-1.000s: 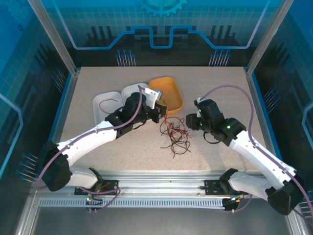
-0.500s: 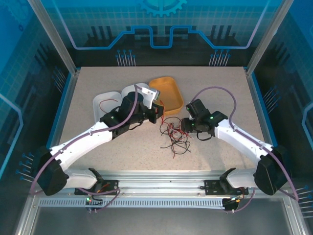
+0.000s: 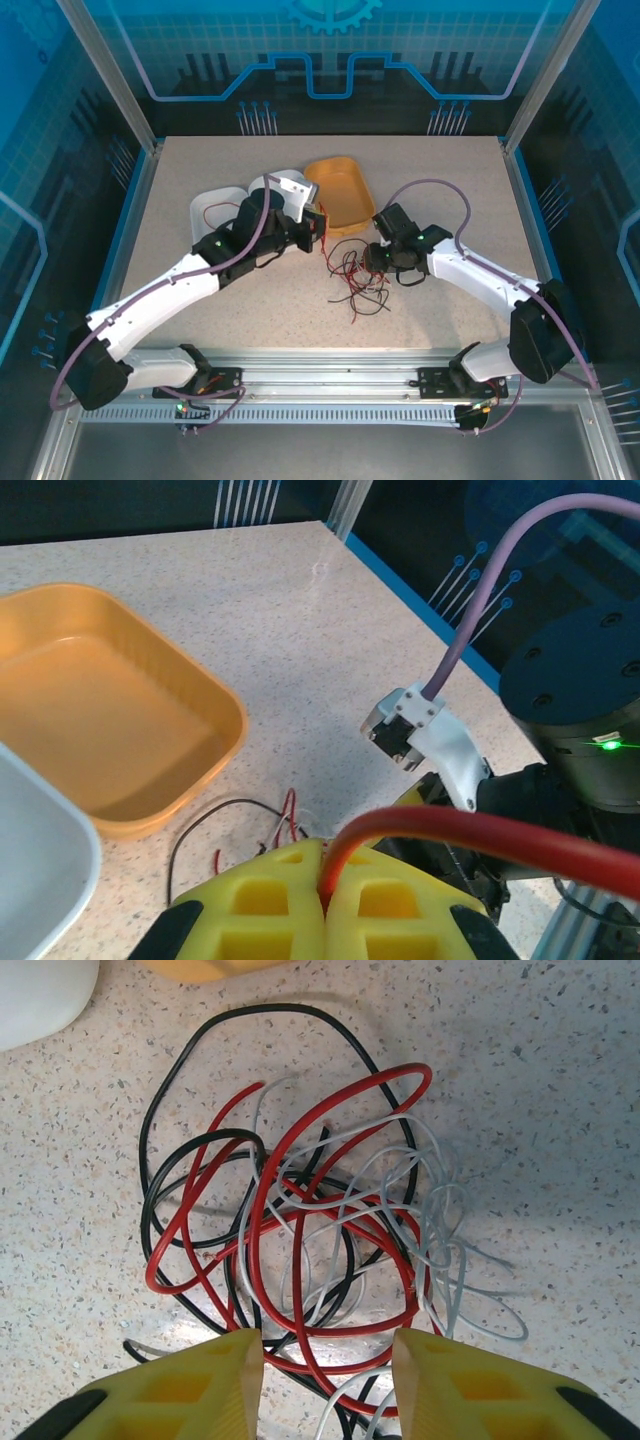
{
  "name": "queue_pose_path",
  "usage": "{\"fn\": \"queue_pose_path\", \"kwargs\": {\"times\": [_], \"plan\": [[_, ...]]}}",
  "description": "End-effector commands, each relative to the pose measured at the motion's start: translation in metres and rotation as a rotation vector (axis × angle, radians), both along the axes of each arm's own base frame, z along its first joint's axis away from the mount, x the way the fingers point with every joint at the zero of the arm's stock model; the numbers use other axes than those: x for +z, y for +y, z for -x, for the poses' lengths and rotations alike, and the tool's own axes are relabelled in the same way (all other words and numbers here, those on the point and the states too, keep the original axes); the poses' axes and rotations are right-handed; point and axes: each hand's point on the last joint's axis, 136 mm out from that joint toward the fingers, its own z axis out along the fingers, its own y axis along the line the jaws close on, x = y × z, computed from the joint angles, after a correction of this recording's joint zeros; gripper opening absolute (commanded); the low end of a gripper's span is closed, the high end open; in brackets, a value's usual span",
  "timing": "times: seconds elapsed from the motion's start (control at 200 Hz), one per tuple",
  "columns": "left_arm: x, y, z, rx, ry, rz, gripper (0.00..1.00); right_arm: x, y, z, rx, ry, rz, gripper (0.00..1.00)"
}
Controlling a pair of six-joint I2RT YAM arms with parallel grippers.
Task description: Untangle the cables
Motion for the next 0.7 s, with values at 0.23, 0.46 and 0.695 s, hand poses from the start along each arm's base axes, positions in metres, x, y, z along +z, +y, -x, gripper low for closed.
{"fn": "queue_pose_path", "kwargs": {"times": [0.23, 0.46, 0.695], "plan": [[0.023, 0.113, -0.031, 0.327, -0.026, -0.192, 0.0, 0.019, 0.001, -0.003, 0.005, -0.079, -0.014, 0.44], [0.015, 0.184, -0.056, 0.498, 0.029, -0.32, 0.0, 0.021, 0.0, 0.0, 0.002, -0.086, -0.021, 0.46], [-0.01, 0.232, -0.082, 0.567, 0.132, -0.412, 0.0, 0.025, -0.001, 0.001, 0.005, -0.094, -0.031, 0.48]]}}
